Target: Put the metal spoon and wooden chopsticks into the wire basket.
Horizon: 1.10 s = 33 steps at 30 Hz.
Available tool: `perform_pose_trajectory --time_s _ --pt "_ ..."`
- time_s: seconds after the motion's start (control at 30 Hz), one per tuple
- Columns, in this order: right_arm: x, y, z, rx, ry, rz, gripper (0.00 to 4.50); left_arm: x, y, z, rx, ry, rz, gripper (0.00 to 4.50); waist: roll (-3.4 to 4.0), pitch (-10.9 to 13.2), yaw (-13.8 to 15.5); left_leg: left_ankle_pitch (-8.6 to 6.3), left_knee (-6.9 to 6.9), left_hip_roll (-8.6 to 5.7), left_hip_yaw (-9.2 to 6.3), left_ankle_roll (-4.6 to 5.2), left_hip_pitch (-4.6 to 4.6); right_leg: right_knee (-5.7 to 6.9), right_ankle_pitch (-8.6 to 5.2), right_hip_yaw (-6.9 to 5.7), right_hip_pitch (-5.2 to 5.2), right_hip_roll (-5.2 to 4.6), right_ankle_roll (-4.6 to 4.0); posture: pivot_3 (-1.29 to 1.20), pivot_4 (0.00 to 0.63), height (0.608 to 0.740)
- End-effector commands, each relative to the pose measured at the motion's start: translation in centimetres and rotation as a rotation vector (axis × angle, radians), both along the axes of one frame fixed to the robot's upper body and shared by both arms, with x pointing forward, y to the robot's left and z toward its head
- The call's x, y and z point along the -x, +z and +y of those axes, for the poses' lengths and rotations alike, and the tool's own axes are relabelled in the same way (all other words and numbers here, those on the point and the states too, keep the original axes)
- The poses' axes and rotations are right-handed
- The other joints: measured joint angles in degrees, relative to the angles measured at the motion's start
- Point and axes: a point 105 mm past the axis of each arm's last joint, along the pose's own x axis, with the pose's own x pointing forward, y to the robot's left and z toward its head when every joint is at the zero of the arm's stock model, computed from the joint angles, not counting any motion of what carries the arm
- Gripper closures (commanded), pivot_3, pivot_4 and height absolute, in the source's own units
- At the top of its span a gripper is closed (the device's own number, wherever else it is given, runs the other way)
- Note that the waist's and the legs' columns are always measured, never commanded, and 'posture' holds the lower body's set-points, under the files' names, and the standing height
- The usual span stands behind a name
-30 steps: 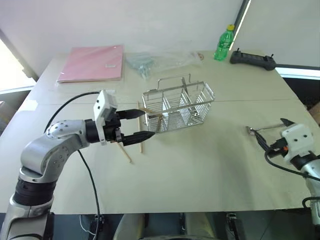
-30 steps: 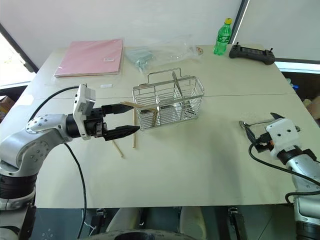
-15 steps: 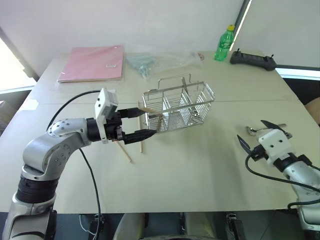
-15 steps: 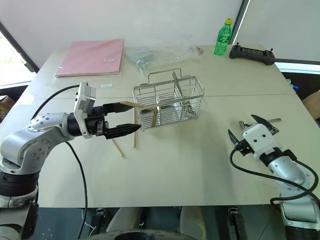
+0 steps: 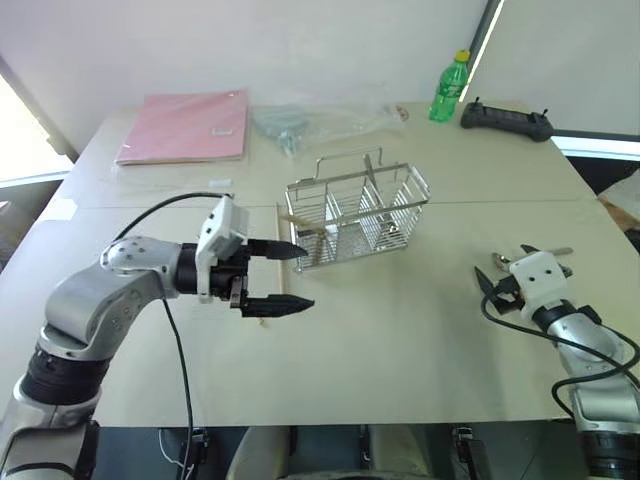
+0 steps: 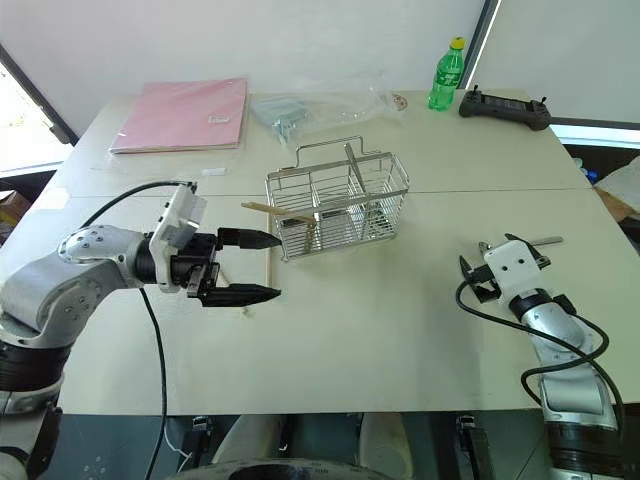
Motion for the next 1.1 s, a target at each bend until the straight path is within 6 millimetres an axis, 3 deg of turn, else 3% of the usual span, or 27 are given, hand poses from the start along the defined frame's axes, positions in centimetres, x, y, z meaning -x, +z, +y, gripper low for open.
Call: perform_pose_trajectory --time_s 0.03,0.5,0.6,0.83,1.1 --pt "-0.4 0.4 0.1 0.008 -0.003 -0.035 0.0 -0.5 0.1 -0.4 -0.028 -0.036 -0.076 0.05 0.01 -0.01 -0.05 0.0 0.0 0.0 0.0 0.0 0.0 0.0 0.0 0.0 -0.01 0.01 0.0 0.0 0.15 0.709" --pt "-1.0 -0.1 -1.4 0.033 -0.082 -0.045 0.0 -1.9 -1.2 -1.7 0.039 -0.017 -0.147 0.05 0.0 0.0 -0.11 0.01 0.02 0.0 0.0 0.01 0.0 0.02 0.01 0.01 -0.01 0.01 0.01 0.0 0.15 0.709" --pt "-1.0 -0.3 -2.0 0.042 -0.104 -0.042 0.83 -2.1 -0.7 -1.9 0.05 -0.011 -0.158 0.0 0.0 0.0 -0.11 0.01 0.01 0.0 0.0 0.01 0.01 0.02 0.01 0.01 -0.01 0.01 0.02 0.0 0.15 0.709" --pt "-1.1 -0.2 -2.4 0.033 -0.117 -0.045 4.46 -2.3 0.0 -2.0 0.065 -0.004 -0.168 0.0 0.01 0.0 -0.13 0.01 0.01 -0.01 0.0 0.01 0.0 0.02 0.01 0.01 -0.01 0.01 0.02 0.0 0.15 0.709" --pt "-0.8 0.1 -2.5 0.036 -0.12 -0.054 4.46 -2.3 0.4 -2.2 0.078 -0.004 -0.173 0.0 -0.1 -0.04 -0.31 0.01 0.09 -0.01 -0.03 0.01 0.02 0.08 0.01 0.01 0.03 0.02 0.03 0.0 0.15 0.709"
